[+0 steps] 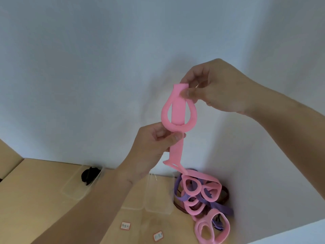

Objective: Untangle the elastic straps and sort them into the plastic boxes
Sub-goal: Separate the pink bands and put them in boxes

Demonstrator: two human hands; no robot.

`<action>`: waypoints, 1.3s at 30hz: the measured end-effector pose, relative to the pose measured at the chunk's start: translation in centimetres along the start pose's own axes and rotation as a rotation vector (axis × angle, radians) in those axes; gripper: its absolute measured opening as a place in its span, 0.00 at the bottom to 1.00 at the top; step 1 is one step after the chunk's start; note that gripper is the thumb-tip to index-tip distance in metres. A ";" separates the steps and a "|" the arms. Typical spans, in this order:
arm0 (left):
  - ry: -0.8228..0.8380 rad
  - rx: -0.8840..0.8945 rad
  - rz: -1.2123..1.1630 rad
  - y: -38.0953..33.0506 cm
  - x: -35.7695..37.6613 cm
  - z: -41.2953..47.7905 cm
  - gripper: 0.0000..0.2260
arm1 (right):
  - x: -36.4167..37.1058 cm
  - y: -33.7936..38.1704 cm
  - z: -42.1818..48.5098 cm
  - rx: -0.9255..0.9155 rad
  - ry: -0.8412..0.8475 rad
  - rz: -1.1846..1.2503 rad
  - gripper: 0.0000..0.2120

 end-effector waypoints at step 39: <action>0.330 -0.259 -0.375 -1.9 0.6 0.5 0.15 | 8.0 4.0 -11.7 -0.653 -0.165 -0.864 0.07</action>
Point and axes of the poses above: each hand's wrist, its own z-axis towards the middle knuckle, its own x-axis out of the palm, y = z × x, the point moved 8 cm from there along z, towards the middle knuckle, and after that the axes turned 4 degrees about z, right-handed, at the moved point
